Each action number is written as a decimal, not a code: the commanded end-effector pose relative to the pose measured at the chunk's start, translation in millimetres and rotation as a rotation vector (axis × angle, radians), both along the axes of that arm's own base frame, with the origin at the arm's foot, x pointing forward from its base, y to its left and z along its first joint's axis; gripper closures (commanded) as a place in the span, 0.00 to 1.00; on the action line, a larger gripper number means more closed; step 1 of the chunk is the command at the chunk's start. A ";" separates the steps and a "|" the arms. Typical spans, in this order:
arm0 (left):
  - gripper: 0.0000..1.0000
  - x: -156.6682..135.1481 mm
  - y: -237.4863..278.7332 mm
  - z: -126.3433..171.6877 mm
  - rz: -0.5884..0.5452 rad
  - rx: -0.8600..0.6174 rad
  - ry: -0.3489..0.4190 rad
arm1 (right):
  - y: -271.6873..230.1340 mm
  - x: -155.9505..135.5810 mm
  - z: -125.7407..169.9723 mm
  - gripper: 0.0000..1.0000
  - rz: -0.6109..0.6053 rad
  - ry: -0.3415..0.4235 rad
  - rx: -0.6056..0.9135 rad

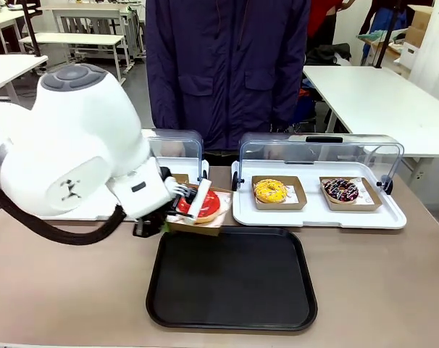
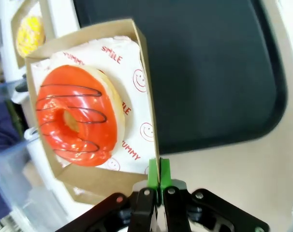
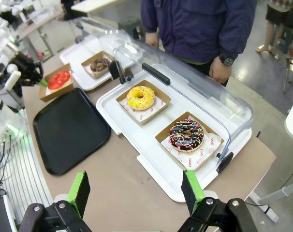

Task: Move the first donut from the left to the tray.
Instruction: Pick up the Paper togo box containing the Donut indicated by the person and place it on the Handle tray.

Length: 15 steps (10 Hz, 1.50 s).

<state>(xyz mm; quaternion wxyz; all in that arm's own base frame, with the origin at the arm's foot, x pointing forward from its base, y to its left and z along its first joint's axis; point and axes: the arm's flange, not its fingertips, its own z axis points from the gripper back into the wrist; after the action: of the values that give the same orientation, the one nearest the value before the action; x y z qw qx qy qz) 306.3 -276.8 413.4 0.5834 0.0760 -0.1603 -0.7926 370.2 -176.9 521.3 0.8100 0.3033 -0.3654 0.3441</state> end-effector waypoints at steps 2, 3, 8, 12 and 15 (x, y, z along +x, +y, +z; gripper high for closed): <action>0.98 -20.9 -42.0 -12.2 0.054 0.024 -0.015 | -0.1 2.3 0.8 0.00 0.012 -0.035 0.016; 0.98 -28.9 -51.5 -19.6 0.054 0.020 0.021 | -0.1 2.3 0.8 0.00 0.012 -0.035 0.016; 0.98 -61.4 -82.6 -54.6 0.137 -0.029 0.101 | -0.1 2.3 0.8 0.00 0.012 -0.035 0.016; 0.98 -72.0 -95.0 -85.7 0.140 -0.001 0.164 | -0.1 2.3 0.8 0.00 0.012 -0.035 0.016; 0.98 -72.9 -94.4 -97.7 0.155 0.021 0.186 | -0.1 2.3 0.8 0.00 0.012 -0.035 0.016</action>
<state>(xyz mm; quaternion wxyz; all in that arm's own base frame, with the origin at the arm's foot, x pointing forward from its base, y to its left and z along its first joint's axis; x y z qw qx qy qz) 233.6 -367.6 313.6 0.6435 0.0266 -0.0874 -0.7599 370.2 -177.2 521.8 0.8098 0.3033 -0.3655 0.3444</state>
